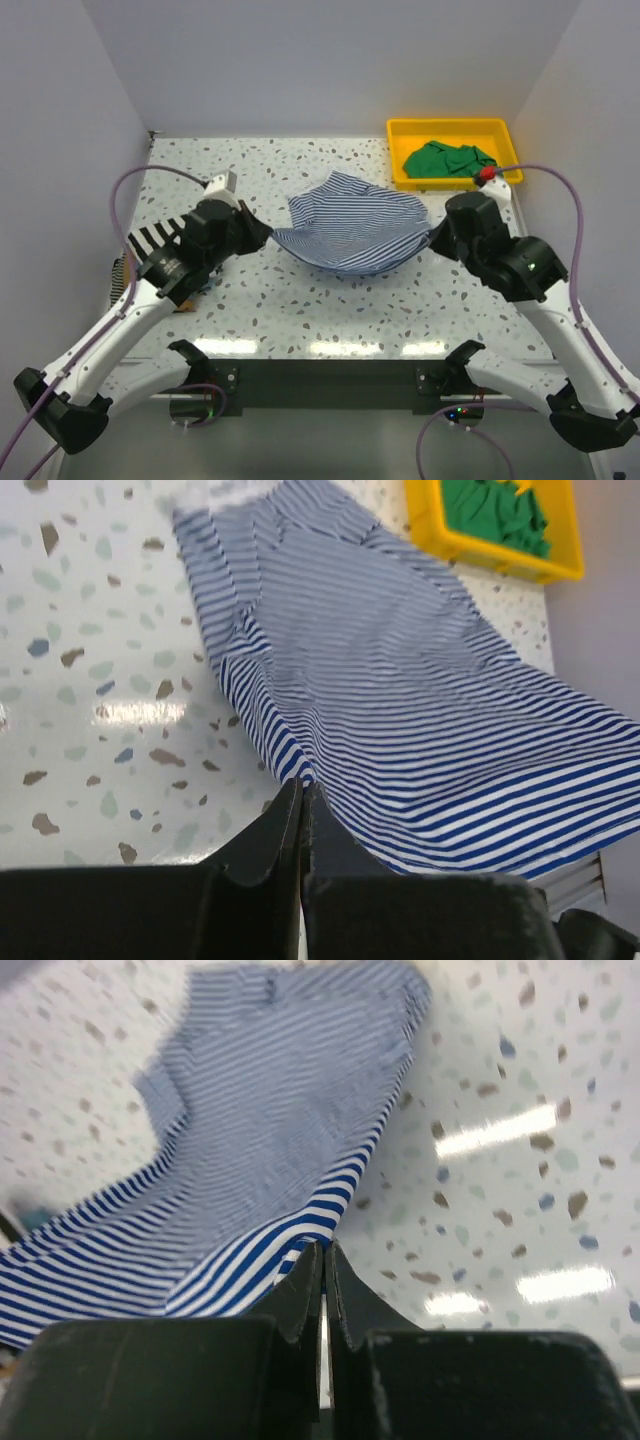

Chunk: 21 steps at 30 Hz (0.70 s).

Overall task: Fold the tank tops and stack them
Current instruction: Flatten the tank top out

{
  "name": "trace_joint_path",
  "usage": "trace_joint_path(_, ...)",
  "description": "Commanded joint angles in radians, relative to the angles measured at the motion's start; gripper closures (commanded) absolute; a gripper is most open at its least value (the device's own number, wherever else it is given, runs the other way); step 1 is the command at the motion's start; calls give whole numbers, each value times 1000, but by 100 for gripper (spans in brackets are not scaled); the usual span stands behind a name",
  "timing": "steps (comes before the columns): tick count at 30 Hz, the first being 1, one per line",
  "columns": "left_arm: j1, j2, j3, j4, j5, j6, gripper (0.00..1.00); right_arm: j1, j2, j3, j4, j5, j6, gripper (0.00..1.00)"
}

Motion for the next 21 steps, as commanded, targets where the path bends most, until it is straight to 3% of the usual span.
trace_joint_path(1, 11, -1, 281, -40, -89, 71, 100, -3, 51, 277, -18, 112, -135, 100)
trace_joint_path(5, 11, 6, 520, -6, -139, 82, 100, -3, 158, 711, -16, 176, -255, 100)
trace_joint_path(9, 11, 18, 687, 69, -138, 90, 100, -3, 222, 988, -4, 166, -360, 100)
trace_joint_path(15, 11, 59, 813, 135, -147, 110, 100, -3, 249, 1058, 93, 115, -449, 100)
trace_joint_path(21, 11, 142, 790, 203, -257, 132, 100, -2, 318, 906, 277, 80, -509, 100)
